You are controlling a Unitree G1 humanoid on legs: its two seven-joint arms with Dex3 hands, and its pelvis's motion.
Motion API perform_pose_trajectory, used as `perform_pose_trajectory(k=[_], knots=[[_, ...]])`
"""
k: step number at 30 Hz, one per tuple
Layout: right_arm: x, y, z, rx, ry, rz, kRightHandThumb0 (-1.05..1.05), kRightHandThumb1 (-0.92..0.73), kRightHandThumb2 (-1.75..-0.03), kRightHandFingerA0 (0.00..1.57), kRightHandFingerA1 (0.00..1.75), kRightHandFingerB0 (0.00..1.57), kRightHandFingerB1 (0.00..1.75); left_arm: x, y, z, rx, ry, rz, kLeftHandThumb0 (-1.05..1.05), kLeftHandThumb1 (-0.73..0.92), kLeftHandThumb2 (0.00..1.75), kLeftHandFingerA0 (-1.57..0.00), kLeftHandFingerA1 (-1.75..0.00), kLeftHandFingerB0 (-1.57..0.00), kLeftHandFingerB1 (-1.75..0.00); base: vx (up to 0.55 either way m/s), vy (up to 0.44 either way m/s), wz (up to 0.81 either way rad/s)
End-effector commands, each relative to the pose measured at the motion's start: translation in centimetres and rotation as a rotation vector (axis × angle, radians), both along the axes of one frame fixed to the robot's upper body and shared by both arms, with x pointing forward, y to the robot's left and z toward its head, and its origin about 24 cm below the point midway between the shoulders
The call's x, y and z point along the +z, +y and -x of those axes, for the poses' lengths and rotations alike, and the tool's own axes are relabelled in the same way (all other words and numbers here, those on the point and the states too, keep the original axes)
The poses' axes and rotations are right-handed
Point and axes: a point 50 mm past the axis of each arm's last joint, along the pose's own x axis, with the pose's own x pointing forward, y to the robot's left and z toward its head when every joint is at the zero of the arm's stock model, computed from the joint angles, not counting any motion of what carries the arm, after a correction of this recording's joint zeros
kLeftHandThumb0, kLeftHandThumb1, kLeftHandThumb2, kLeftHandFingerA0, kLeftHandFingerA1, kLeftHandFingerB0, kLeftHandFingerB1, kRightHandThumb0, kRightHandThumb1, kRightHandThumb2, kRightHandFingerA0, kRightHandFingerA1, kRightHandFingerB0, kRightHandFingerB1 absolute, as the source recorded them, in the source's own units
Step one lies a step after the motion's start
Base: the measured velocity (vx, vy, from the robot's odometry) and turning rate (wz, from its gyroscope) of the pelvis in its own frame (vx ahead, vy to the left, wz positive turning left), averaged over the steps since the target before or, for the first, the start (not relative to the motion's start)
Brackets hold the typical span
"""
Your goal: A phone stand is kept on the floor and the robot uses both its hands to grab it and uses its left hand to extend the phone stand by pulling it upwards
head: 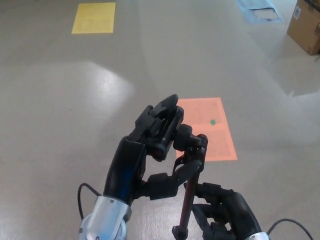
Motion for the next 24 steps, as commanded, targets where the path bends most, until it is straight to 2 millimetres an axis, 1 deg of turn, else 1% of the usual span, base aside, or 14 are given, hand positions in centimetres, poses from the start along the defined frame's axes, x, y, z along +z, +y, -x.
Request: perform_pose_trajectory(k=[1,5,6,7,8,10,11,12,13,17,18,19,20,24], knots=[[0.2,1.0,0.0,0.025,-0.019,-0.050,-1.05,-0.65,-1.08,0.00,0.13,0.00,0.06,-0.2,-0.3,0.2,0.033,0.015,-0.003,-0.75,0.58,0.59,-0.25,-0.30,-0.21,-0.30,0.00,0.000,0.00],[0.6,2.0,-0.3,0.000,-0.020,-0.020,-0.80,-0.49,-0.87,0.01,0.26,0.00,0.09,-0.4,-0.7,0.2,0.079,-0.001,0.014,-0.60,0.62,0.59,-0.38,-0.36,-0.39,-0.33,0.00,0.000,0.00],[0.7,2.2,-0.4,-0.011,-0.038,0.012,-0.56,-0.70,-0.61,0.01,0.52,0.00,0.19,-0.4,-0.8,0.2,0.113,-0.015,0.003,-0.55,0.63,0.60,-0.45,-0.41,-0.48,-0.39,0.00,0.000,0.00],[0.8,2.7,-0.4,-0.039,-0.054,0.021,-0.53,-0.55,-0.86,0.21,0.69,0.08,0.54,-0.4,-0.9,0.2,0.140,-0.017,0.019,-0.42,0.65,0.61,-0.59,-0.93,-0.45,-1.20,0.00,0.000,0.00],[0.9,3.1,-0.6,-0.064,-0.065,0.019,-0.49,-0.73,-0.61,0.24,0.87,0.16,0.59,-0.4,-1.1,0.0,0.171,-0.010,0.023,-0.53,0.55,0.82,-0.79,-1.24,-0.67,-1.21,0.00,0.000,0.00],[0.9,3.4,-0.6,-0.075,-0.068,0.016,-0.51,-0.74,-0.61,0.26,0.90,0.19,0.62,-0.4,-1.1,0.0,0.199,-0.008,0.005,-0.49,0.54,0.82,-0.98,-1.35,-0.79,-1.27,0.00,0.000,0.00],[0.8,3.5,-0.6,-0.074,-0.070,0.005,-0.52,-0.73,-0.60,0.28,0.98,0.17,0.64,-0.4,-1.2,0.0,0.210,-0.010,-0.001,-0.33,0.76,0.57,-0.79,-1.75,-0.58,-1.75,0.00,0.000,0.00],[0.8,3.6,-0.6,-0.070,-0.074,-0.011,-0.52,-0.73,-0.60,0.28,0.98,0.17,0.64,-0.3,-1.3,0.0,0.217,-0.015,0.001,-0.33,0.76,0.57,-0.79,-1.75,-0.58,-1.75,0.00,0.000,0.00],[0.5,3.8,-0.6,-0.059,-0.058,-0.019,-0.53,-0.73,-0.60,0.29,1.03,0.15,0.66,-0.3,-1.4,0.0,0.221,-0.032,0.009,-0.41,0.57,0.85,-1.10,-1.42,-0.90,-1.33,0.00,0.000,0.00],[0.4,3.9,-0.5,-0.041,-0.069,-0.073,-0.47,-0.73,-0.61,0.33,1.01,0.10,0.57,-0.4,-1.7,0.1,0.226,-0.039,-0.015,-0.41,0.56,0.85,-1.10,-1.42,-0.89,-1.32,0.00,0.000,0.00],[0.3,3.9,-0.5,-0.039,-0.059,-0.075,-0.45,-0.50,-1.01,0.40,0.78,0.00,0.52,-0.4,-1.7,0.1,0.224,-0.041,-0.019,-0.38,0.54,0.85,-1.13,-1.41,-0.91,-1.31,0.00,0.000,0.00],[0.1,4.0,-0.5,-0.041,-0.040,-0.061,-0.45,-0.50,-1.01,0.40,0.78,0.00,0.52,-0.5,-1.6,0.2,0.224,-0.043,-0.022,-0.38,0.54,0.85,-1.13,-1.41,-0.91,-1.31,0.00,0.000,0.00],[0.1,4.1,-0.5,-0.040,-0.044,-0.081,-0.57,-0.72,-0.61,0.32,0.98,0.04,0.49,-0.5,-1.6,0.2,0.226,-0.046,-0.022,-0.37,0.54,0.86,-1.14,-1.41,-0.92,-1.31,0.00,0.000,0.00],[-0.1,4.3,-0.5,-0.051,-0.038,-0.099,-0.52,-0.73,-0.61,0.37,0.99,0.09,0.50,-0.5,-1.6,0.2,0.243,-0.031,-0.004,-0.41,0.55,0.84,-1.10,-1.42,-0.90,-1.32,0.00,0.000,0.00]])
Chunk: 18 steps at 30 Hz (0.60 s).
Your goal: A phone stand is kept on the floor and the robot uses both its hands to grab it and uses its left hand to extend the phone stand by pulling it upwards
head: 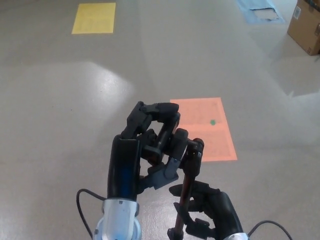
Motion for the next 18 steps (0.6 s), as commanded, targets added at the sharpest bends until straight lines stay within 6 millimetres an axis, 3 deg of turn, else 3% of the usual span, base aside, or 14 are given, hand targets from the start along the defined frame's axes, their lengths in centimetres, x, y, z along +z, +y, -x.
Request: perform_pose_trajectory(k=[1,7,8,9,12,14,17,18], knots=[[0.50,1.29,-0.08,0.018,-0.034,-0.078,-0.52,-0.73,-0.61,0.37,0.99,0.09,0.50,-0.49,-1.03,0.31,0.003,0.028,-0.011,-0.41,0.55,0.84,-1.10,-1.42,-0.90,-1.32,0.00,0.000,0.00],[0.22,1.24,-0.01,0.014,-0.030,-0.071,-0.53,-0.76,-0.61,0.36,1.00,0.12,0.55,-0.57,-1.22,0.41,0.004,0.034,0.003,-0.41,0.55,0.84,-1.09,-1.41,-0.90,-1.32,0.00,0.000,0.00],[0.60,1.32,0.21,-0.029,-0.118,-0.029,-0.35,-0.90,-0.65,1.02,1.75,0.59,1.75,-0.73,-1.30,0.64,0.018,0.034,0.031,-0.41,0.55,0.84,-1.08,-1.41,-0.89,-1.32,0.00,0.000,0.00],[0.71,1.35,0.35,-0.055,-0.139,-0.052,-0.32,-0.92,-0.67,1.28,1.75,1.02,1.75,-0.76,-1.30,0.69,0.023,0.035,0.037,-0.41,0.55,0.83,-1.08,-1.42,-0.88,-1.32,0.00,0.000,0.00],[0.57,1.35,0.46,-0.100,-0.121,-0.100,-0.40,-0.91,-0.66,1.24,1.75,1.04,1.75,-0.80,-1.25,0.70,0.028,0.036,0.038,-0.40,0.55,0.83,-1.08,-1.42,-0.86,-1.32,0.00,0.000,0.00],[0.46,1.37,0.53,-0.160,-0.092,-0.153,-0.39,-0.91,-0.67,1.14,1.75,0.95,1.75,-0.64,-1.13,0.68,0.031,0.034,0.038,-0.38,0.54,0.82,-1.09,-1.42,-0.87,-1.31,0.00,0.000,0.00],[0.51,1.37,0.50,-0.166,-0.099,-0.153,-0.39,-0.91,-0.67,1.14,1.75,0.95,1.75,-0.55,-1.11,0.67,0.031,0.032,0.039,-0.38,0.54,0.82,-1.09,-1.42,-0.87,-1.31,0.00,0.000,0.00],[0.41,1.34,0.51,-0.177,-0.086,-0.142,-0.45,-0.92,-0.71,1.04,1.75,0.62,1.57,-0.24,-1.18,0.67,0.026,0.019,0.044,-0.25,0.71,0.56,-0.74,-1.75,-0.53,-1.75,0.00,0.000,0.00]])
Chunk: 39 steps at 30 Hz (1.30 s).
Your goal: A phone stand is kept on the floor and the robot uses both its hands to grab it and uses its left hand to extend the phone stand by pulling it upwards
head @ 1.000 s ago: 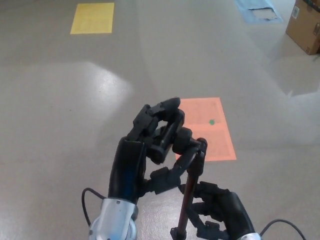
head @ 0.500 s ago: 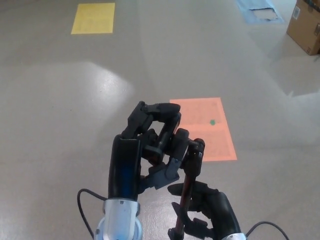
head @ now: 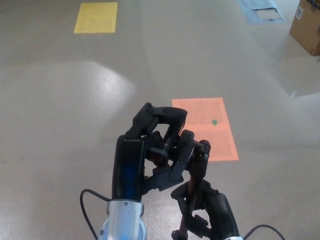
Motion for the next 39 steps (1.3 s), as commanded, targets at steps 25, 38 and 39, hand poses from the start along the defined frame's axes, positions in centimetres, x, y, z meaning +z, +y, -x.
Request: perform_pose_trajectory(k=[25,38,39], knots=[[-0.9,0.8,1.1,-0.079,0.042,-0.089,-0.64,-0.88,-1.05,1.46,1.75,1.22,1.75,22.6,-4.5,-0.1,-0.159,-0.556,0.055,-0.29,0.45,0.85,-1.26,-1.45,-1.07,-1.37,0.00,0.000,0.00],[-1.8,0.4,1.6,-0.081,0.080,-0.068,-0.70,-0.92,-0.84,1.35,1.75,1.06,1.75,29.8,-4.6,0.3,-0.232,-0.693,0.142,-0.16,0.58,0.63,-0.94,-1.75,-0.73,-1.75,0.00,0.000,0.00],[-1.8,0.4,1.6,-0.079,0.082,-0.064,-0.69,-0.92,-0.85,1.35,1.75,1.05,1.75,30.3,-4.5,0.4,-0.236,-0.708,0.148,-0.14,0.56,0.67,-0.95,-1.75,-0.74,-1.75,0.00,0.000,0.00]])
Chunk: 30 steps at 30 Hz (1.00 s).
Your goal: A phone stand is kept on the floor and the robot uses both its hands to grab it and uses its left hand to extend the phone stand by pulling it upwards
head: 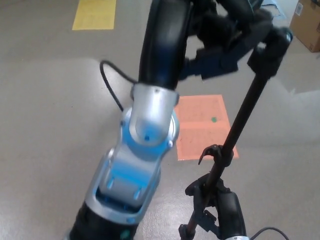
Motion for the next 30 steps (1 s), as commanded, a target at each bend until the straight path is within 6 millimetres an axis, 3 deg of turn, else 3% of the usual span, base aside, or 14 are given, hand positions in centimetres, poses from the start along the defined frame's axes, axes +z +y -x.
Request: perform_pose_trajectory(k=[1,4,5,17,18,22,23,25,26,28,30], knots=[[-1.8,1.1,1.8,0.000,0.095,-0.038,-0.69,-0.92,-0.87,1.35,1.75,1.07,1.75,14.5,-0.8,3.5,-0.140,-0.305,0.174,-0.18,0.58,0.66,-0.96,-1.75,-0.75,-1.75,0.00,0.000,0.00],[-1.9,1.0,1.8,0.002,0.100,-0.042,-0.71,-0.92,-0.86,1.34,1.75,1.05,1.75,15.7,-0.7,3.8,-0.133,-0.339,0.168,-0.18,0.59,0.65,-0.95,-1.75,-0.73,-1.75,0.00,0.000,0.00],[-2.0,0.9,1.8,0.002,0.100,-0.032,-0.57,-0.92,-1.36,1.33,1.46,1.12,1.37,16.3,-0.6,3.9,-0.121,-0.359,0.163,-0.18,0.58,0.66,-0.94,-1.75,-0.74,-1.75,0.00,0.000,0.00],[-2.5,0.7,2.2,0.003,0.123,-0.019,-0.56,-0.92,-1.36,1.38,1.48,1.20,1.40,18.4,-0.3,4.6,-0.136,-0.404,0.171,-0.17,0.56,0.69,-0.95,-1.75,-0.75,-1.75,0.00,0.000,0.00],[-2.6,0.6,2.2,0.004,0.128,-0.022,-0.69,-0.92,-0.83,1.37,1.75,1.08,1.75,18.4,-0.2,4.6,-0.134,-0.407,0.169,-0.16,0.56,0.69,-0.95,-1.75,-0.75,-1.75,0.00,0.000,0.00],[-2.6,0.7,2.1,0.005,0.132,-0.022,-0.71,-0.92,-0.83,1.36,1.75,1.07,1.75,18.0,0.0,4.5,-0.125,-0.408,0.158,-0.18,0.59,0.65,-0.95,-1.75,-0.74,-1.75,0.00,0.000,0.00],[-2.6,0.5,2.2,0.005,0.126,-0.027,-0.69,-0.92,-0.86,1.37,1.75,1.07,1.75,15.6,0.2,4.0,-0.097,-0.389,0.149,-0.17,0.58,0.63,-0.94,-1.75,-0.74,-1.75,0.00,0.000,0.00],[-2.6,0.5,2.2,0.005,0.123,-0.030,-0.69,-0.92,-0.86,1.37,1.75,1.07,1.75,14.7,0.3,3.9,-0.086,-0.379,0.146,-0.17,0.58,0.63,-0.94,-1.75,-0.74,-1.75,0.00,0.000,0.00],[-2.5,0.4,2.2,0.002,0.121,-0.035,-0.67,-0.92,-0.87,1.35,1.75,1.08,1.75,13.4,0.4,3.7,-0.078,-0.347,0.140,-0.26,0.44,0.84,-1.26,-1.45,-1.04,-1.34,0.00,0.000,0.00],[-2.4,0.2,2.1,-0.005,0.114,-0.041,-0.67,-0.92,-0.87,1.36,1.75,1.06,1.75,9.3,0.7,3.3,-0.078,-0.228,0.138,-0.27,0.45,0.85,-1.28,-1.46,-1.07,-1.36,0.00,0.000,0.00],[-2.4,0.2,2.1,-0.006,0.112,-0.040,-0.67,-0.92,-0.87,1.36,1.75,1.06,1.75,8.3,0.7,3.4,-0.083,-0.196,0.141,-0.27,0.45,0.85,-1.28,-1.46,-1.07,-1.36,0.00,0.000,0.00]])
